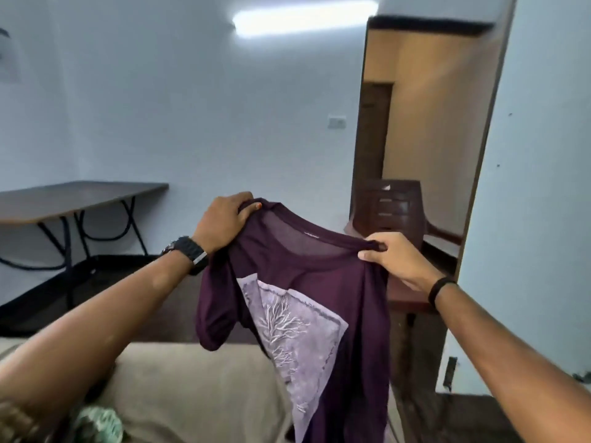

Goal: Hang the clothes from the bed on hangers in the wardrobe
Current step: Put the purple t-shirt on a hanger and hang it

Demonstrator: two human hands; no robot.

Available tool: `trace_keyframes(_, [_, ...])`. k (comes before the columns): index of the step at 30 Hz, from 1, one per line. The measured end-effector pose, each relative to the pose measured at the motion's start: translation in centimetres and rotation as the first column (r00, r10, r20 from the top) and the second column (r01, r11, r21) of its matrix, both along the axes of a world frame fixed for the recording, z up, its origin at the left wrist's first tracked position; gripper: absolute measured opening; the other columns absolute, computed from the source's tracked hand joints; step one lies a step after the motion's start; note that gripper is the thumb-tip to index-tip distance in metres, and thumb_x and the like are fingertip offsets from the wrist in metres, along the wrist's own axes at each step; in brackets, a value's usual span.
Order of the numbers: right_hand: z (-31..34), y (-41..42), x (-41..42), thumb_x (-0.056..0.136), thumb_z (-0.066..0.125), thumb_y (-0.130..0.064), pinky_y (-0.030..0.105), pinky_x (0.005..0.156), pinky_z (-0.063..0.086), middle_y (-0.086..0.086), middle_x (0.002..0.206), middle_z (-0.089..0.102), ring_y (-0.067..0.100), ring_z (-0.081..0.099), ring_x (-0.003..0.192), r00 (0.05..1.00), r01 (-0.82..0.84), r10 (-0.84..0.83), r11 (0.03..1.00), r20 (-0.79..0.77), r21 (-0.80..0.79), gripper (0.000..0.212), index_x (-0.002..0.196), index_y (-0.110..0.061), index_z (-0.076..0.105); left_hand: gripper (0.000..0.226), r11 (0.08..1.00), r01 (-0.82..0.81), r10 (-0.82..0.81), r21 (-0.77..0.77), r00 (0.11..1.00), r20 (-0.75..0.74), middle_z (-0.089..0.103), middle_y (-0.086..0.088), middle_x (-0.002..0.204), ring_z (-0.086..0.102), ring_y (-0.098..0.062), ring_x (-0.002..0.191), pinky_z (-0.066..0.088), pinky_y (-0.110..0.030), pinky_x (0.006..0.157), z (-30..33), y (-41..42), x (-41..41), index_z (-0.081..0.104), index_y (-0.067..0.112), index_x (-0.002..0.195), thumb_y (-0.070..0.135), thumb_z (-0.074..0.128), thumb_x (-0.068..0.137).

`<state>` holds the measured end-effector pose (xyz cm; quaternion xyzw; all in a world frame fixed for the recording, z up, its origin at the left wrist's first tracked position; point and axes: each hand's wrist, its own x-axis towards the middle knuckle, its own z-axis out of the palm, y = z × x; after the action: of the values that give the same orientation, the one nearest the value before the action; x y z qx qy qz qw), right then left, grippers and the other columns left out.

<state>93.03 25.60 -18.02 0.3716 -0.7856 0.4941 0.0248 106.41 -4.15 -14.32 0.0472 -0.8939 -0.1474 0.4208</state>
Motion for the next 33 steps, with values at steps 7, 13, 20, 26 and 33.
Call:
trace_keyframes(7, [15.7, 1.2, 2.1, 0.087, 0.069, -0.031, 0.028, 0.056, 0.034, 0.015, 0.064, 0.055, 0.018, 0.046, 0.063, 0.879, 0.178, -0.339, 0.886, -0.336, -0.427, 0.045, 0.072, 0.009, 0.056, 0.023, 0.942, -0.183, 0.109, -0.28, 0.959, -0.261, 0.065, -0.02, 0.089, 0.06, -0.041, 0.081, 0.048, -0.043, 0.07, 15.8, 1.3, 2.2, 0.054, 0.022, 0.108, 0.038, 0.039, 0.101])
trace_keyframes(13, [24.1, 3.7, 5.9, 0.083, 0.068, -0.045, 0.034, 0.065, 0.053, 0.014, 0.082, 0.072, 0.025, 0.067, 0.07, 0.943, 0.107, -0.126, 0.991, -0.308, -0.078, 0.042, 0.072, -0.005, 0.071, 0.011, 0.999, -0.054, 0.054, 0.004, 0.992, -0.11, 0.06, -0.007, 0.094, 0.056, -0.025, 0.096, 0.041, -0.029, 0.08, 25.9, 3.4, 5.7, 0.065, 0.006, 0.088, 0.013, 0.057, 0.093])
trace_keyframes(20, [30.4, 9.2, 8.7, 0.079, 0.067, -0.011, 0.027, 0.077, 0.057, 0.013, 0.116, 0.069, 0.022, 0.069, 0.1, 0.931, -0.365, 0.364, 0.931, 0.013, 0.017, 0.031, 0.109, -0.009, 0.073, 0.027, 0.943, 0.252, -0.278, 0.219, 0.955, 0.101, 0.063, 0.0, 0.066, 0.056, -0.012, 0.062, 0.045, -0.021, 0.058, 30.5, 4.8, 12.7, 0.067, 0.012, 0.068, 0.028, 0.066, 0.09])
trace_keyframes(26, [35.7, 10.0, 12.3, 0.072, 0.072, -0.027, 0.027, 0.067, 0.059, 0.013, 0.101, 0.073, 0.018, 0.072, 0.078, 0.936, -0.304, 0.269, 0.943, -0.226, -0.133, 0.027, 0.095, -0.012, 0.077, 0.033, 0.9, 0.356, -0.376, 0.249, 0.926, 0.035, 0.066, -0.003, 0.069, 0.06, -0.009, 0.055, 0.05, -0.019, 0.05, 36.2, 6.4, 18.0, 0.066, 0.011, 0.071, 0.031, 0.056, 0.095])
trace_keyframes(33, [34.2, 7.5, 11.3, 0.073, 0.072, -0.032, 0.027, 0.066, 0.06, 0.013, 0.097, 0.073, 0.016, 0.07, 0.07, 0.956, -0.259, 0.208, 0.93, -0.207, -0.261, 0.035, 0.098, -0.007, 0.073, 0.032, 0.915, 0.253, -0.328, 0.314, 0.921, 0.212, 0.071, -0.009, 0.074, 0.066, -0.014, 0.056, 0.052, -0.021, 0.05, 35.9, 5.6, 17.6, 0.069, 0.003, 0.085, 0.028, 0.052, 0.097])
